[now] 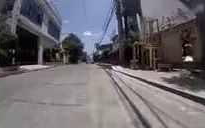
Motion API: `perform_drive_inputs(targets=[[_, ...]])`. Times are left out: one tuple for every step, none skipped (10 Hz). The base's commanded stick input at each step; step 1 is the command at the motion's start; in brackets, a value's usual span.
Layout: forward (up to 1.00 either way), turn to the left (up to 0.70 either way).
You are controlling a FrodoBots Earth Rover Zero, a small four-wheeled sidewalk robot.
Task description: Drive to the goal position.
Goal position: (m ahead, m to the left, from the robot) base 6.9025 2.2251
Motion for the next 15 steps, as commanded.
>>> perform_drive_inputs(targets=[[1.00, 0.05], [1.00, 0.05], [1.00, 0.05], [1.00, 0.05], [1.00, 0.05], [1.00, 0.05], [1.00, 0.05], [1.00, 0.05], [1.00, 0.05], [1.00, 0.05], [1.00, 0.05], [1.00, 0.05], [1.00, 0.05], [1.00, 0.05], [1.00, 0.05]])
